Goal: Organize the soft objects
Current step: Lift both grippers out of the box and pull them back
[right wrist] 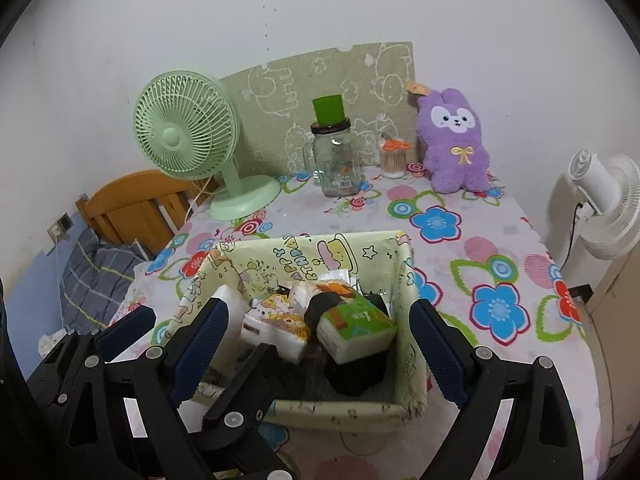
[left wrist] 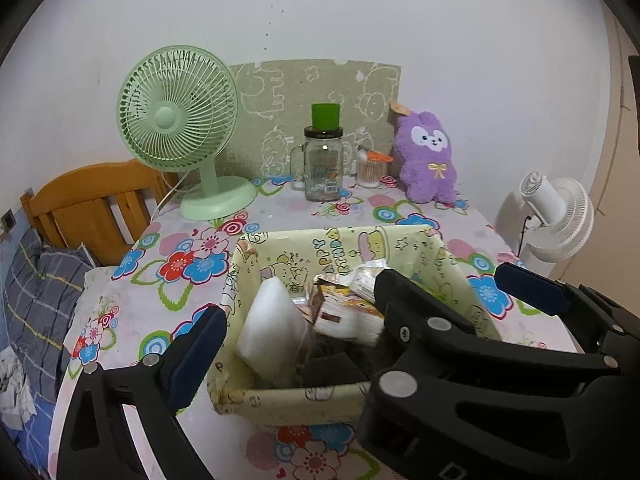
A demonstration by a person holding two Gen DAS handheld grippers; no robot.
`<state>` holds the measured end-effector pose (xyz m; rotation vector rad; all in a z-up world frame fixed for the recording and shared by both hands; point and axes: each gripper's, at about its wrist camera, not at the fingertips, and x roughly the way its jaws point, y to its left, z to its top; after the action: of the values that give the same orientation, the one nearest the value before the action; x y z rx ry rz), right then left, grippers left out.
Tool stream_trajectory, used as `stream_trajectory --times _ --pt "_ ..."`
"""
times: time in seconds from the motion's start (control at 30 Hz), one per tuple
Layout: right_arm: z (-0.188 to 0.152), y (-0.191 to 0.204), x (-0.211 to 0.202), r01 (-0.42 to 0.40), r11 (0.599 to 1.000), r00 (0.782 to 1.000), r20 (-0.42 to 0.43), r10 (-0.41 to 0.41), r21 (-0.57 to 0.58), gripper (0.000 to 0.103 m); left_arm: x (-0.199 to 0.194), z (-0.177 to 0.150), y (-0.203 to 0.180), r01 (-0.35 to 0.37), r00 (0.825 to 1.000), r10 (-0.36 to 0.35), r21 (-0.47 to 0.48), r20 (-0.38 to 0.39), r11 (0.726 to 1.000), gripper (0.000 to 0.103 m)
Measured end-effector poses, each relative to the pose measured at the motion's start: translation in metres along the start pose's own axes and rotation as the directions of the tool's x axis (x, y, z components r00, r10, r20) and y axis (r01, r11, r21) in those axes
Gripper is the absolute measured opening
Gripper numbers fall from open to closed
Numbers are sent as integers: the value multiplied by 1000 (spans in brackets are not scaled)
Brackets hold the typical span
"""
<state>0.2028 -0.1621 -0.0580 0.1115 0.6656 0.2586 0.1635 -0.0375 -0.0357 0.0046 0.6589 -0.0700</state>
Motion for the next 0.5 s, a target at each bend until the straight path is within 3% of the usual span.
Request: stream_trajectory --times 0.5 --pt "-16 7 -58 51 999 996 68 -51 -7 94 -48 -12 -9 41 997 -42 16 59 999 103"
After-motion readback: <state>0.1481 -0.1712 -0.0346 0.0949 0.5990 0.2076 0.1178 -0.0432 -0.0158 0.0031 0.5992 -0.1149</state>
